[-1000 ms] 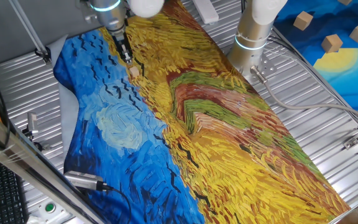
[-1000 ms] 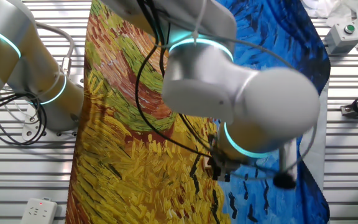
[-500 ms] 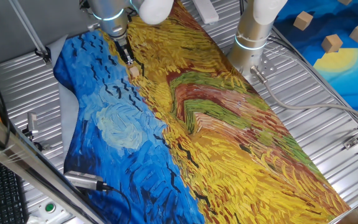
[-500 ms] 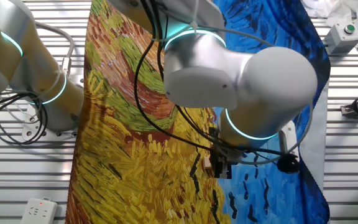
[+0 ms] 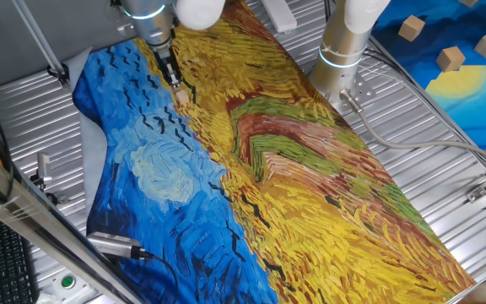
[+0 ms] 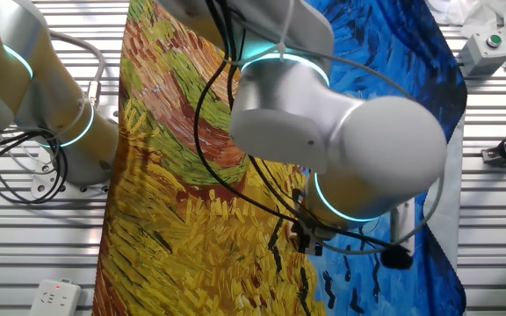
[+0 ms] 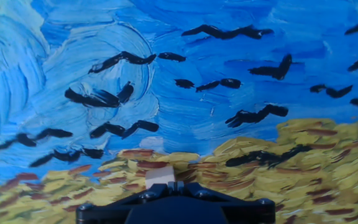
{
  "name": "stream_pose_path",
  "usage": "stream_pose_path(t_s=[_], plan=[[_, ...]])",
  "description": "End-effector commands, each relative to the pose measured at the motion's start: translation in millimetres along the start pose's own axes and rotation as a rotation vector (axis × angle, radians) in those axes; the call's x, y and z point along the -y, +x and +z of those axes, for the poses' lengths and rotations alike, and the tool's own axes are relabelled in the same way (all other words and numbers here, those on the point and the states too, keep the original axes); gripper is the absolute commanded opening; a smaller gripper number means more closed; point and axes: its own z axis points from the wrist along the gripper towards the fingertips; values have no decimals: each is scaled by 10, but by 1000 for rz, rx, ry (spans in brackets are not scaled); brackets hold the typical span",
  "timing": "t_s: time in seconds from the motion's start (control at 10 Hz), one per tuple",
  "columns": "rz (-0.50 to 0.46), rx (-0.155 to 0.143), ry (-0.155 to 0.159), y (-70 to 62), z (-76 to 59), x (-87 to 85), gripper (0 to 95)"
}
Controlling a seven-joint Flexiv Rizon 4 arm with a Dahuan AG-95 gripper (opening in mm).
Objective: Pick up the small block on the left and move it to the right
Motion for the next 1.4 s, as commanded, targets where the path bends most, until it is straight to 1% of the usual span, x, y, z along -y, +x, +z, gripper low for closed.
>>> stream_pose_path(t_s=[0.1,0.4,0.6,0.7,0.8,1.1,1.4], plan=[[11,2,-4,33,16,-33,0],[15,-2,2,87,40,-89,0],[8,-1,8,99,50,-79,0],[2,1,16,103,54,-74,0],[-17,12,48,105,59,-69,0],[-16,23,46,100,109,-63,0],[-15,27,44,99,136,-62,0]])
